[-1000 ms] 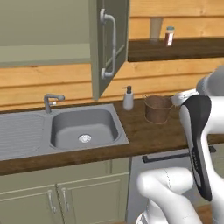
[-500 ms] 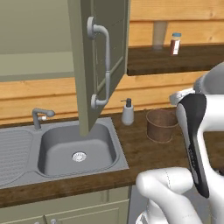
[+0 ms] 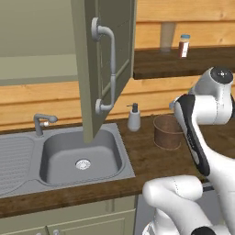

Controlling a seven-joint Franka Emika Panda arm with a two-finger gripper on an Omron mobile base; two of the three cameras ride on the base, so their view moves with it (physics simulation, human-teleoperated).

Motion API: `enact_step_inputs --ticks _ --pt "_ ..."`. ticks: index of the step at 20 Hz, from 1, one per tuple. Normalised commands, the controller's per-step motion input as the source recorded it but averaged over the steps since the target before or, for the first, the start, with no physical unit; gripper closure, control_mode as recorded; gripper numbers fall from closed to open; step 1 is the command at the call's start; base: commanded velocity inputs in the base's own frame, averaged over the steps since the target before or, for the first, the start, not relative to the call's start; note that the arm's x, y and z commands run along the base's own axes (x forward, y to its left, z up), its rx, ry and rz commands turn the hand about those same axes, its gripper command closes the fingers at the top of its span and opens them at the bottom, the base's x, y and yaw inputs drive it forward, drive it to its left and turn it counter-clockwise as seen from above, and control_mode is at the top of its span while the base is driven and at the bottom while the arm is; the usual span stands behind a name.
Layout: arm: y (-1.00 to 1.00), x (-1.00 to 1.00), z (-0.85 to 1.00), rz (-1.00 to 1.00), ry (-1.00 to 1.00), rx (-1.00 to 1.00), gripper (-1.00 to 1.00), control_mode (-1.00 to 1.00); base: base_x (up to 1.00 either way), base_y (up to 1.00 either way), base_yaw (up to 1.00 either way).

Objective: Open the cabinet, pick up the bread from the cabinet and place it in the basket. Then move the basket to the dining counter.

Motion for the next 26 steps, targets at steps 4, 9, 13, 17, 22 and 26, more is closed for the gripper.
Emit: enact_step_inputs --ticks 4,9,13,17,22,26 --pt "-0.08 0.97 -0.87 0.00 0.20 0.00 1.00 -1.00 0.00 0.00 0.00" --pt "-0.31 0.85 -0.51 0.00 0.03 0.00 1.00 -1.00 0.00 0.00 0.00" --pt "-0.24 0.72 -0.50 0.00 0.01 0.00 1.00 -1.00 0.00 0.00 0.00" --pt "-0.27 0.54 -0.68 0.00 0.01 0.00 1.00 -1.00 0.00 0.00 0.00" --pt "-0.17 0.41 -0.49 0.00 0.00 0.00 1.00 -1.00 0.00 0.00 0.00" --pt "-0.06 0.18 -0.48 0.00 0.00 0.00 1.00 -1.00 0.00 0.00 0.00"
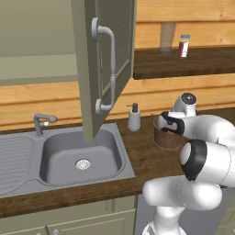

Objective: Open the cabinet, pick up the bread from the cabinet and place it in the basket. Then move the basket to the dining counter.

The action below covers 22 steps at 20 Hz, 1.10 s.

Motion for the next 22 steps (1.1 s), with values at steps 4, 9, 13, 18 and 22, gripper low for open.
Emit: enact_step_inputs --ticks 4,9,13,18,22 --pt "-0.05 0.16 -0.28 0.00 0.00 0.00 1.00 -1.00 0.00 0.00 0.00" --pt "0.00 0.12 -0.34 0.00 0.00 0.00 1.00 -1.00 0.00 0.00 0.00" --pt "0.00 0.13 -0.39 0.00 0.00 0.00 1.00 -1.00 0.00 0.00 0.00" --pt "0.00 0.26 -0.26 0.00 0.00 0.00 1.00 -1.00 0.00 0.00 0.00" --pt "0.00 -0.01 -0.43 0.00 -0.04 0.00 -1.00 -1.00 0.00 0.00 0.00"
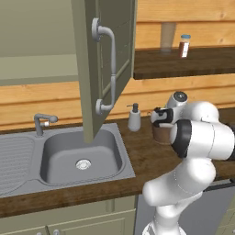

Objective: Open the cabinet, pick up the bread from the cabinet and place it in the basket. Then move the basket to the dining counter.

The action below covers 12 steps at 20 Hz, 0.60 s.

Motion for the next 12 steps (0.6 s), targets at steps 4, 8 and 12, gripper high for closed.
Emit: enact_step_inputs --ticks 4,8,12 --pt "0.00 -0.05 -0.05 0.00 -0.23 0.00 -1.00 -1.00 0.00 0.00 0.00" --pt "0.00 0.00 0.00 0.00 -0.28 0.00 -1.00 -1.00 0.00 0.00 0.00" --pt "0.00 0.00 -0.13 0.00 -0.19 0.00 -1.00 -1.00 0.00 0.00 0.00"
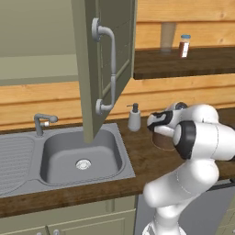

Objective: Open the cabinet, pick up the bread from the cabinet and place it in the basket. Then move the basket to the dining counter.

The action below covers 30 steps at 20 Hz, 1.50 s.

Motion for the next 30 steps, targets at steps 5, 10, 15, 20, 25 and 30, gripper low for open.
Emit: enact_step_inputs --ticks 5,10,15,20,25,30 --pt "0.00 -0.19 -0.11 0.00 -0.04 0.00 -1.00 -1.00 0.00 0.00 0.00" --pt "0.00 -0.37 0.79 0.00 0.00 0.00 -1.00 -1.00 0.00 0.00 0.00" --pt "0.11 -0.35 1.00 0.00 0.00 -0.07 -1.00 -1.00 0.00 0.00 0.00" --pt "0.18 -0.41 1.00 0.00 0.02 -0.13 -1.00 -1.00 0.00 0.00 0.00" --pt "0.16 -0.57 1.00 0.00 0.23 -0.06 -1.00 -1.00 0.00 0.00 0.00" --pt "0.00 -0.56 1.00 0.00 0.28 -0.02 -1.00 -1.00 0.00 0.00 0.00"
